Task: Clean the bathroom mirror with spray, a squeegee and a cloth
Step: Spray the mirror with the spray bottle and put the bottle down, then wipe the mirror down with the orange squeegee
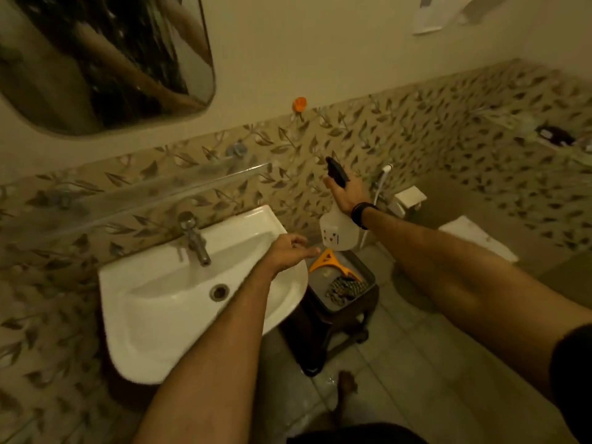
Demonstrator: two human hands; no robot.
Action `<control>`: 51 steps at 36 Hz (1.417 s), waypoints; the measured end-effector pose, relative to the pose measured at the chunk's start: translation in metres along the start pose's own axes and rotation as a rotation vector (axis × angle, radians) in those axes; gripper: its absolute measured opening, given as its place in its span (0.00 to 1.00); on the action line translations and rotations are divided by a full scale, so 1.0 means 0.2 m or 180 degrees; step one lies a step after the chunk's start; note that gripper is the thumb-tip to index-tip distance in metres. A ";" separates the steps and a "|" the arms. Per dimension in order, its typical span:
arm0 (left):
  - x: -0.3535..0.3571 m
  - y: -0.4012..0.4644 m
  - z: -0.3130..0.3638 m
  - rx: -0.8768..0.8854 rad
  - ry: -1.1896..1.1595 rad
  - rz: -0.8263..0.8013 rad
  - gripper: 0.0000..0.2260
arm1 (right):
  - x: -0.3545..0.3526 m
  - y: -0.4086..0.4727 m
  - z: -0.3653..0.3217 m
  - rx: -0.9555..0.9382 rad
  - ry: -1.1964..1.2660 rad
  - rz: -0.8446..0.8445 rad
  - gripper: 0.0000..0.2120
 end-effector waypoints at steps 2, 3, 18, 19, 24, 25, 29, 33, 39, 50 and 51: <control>0.13 0.08 0.00 -0.0096 0.0177 -0.0145 0.28 | -0.06 0.04 0.16 0.0101 -0.0067 -0.0018 0.24; 0.20 0.12 -0.01 -0.0128 0.0267 -0.0193 0.25 | -0.08 0.07 0.24 0.0143 -0.0110 -0.0038 0.26; 0.81 0.59 -0.02 -0.1077 0.0688 -0.0931 0.18 | 0.00 0.41 1.17 0.0596 -0.0184 -0.0897 0.23; 0.82 0.61 -0.03 -0.1134 0.0688 -0.0920 0.17 | 0.03 0.43 1.21 0.0591 -0.0157 -0.0896 0.26; 0.89 0.76 -0.19 -0.1359 0.0739 -0.0818 0.21 | 0.18 0.48 1.37 0.0493 -0.0235 -0.1193 0.28; 0.89 0.79 -0.21 -0.1355 0.0762 -0.0822 0.20 | 0.23 0.50 1.41 0.0500 -0.0230 -0.1269 0.27; 0.92 0.88 -0.30 -0.1468 0.0709 -0.0812 0.19 | 0.38 0.55 1.51 0.0435 -0.0112 -0.1507 0.20; 0.94 0.97 -0.41 -0.1508 0.0625 -0.0545 0.20 | 0.52 0.57 1.56 0.0209 0.0047 -0.1542 0.12; 1.02 1.11 -0.65 -0.1697 0.0499 -0.0309 0.17 | 0.77 0.60 1.78 0.0435 0.0133 -0.1750 0.15; 1.09 1.18 -0.72 -0.1619 0.0321 -0.0413 0.21 | 0.84 0.57 1.93 0.0794 0.0030 -0.1947 0.19; 1.10 1.19 -0.72 -0.1627 0.0310 -0.0410 0.21 | 0.82 0.58 1.95 0.0843 -0.0065 -0.2012 0.23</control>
Point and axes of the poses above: each hand's wrist, its own y-axis towards the middle knuckle, its own x-axis out of the palm, z = x × y, the point moved 3 cm from there along y, towards the middle knuckle, and after that the axes turned 12 degrees about y, right-handed, at the moved point
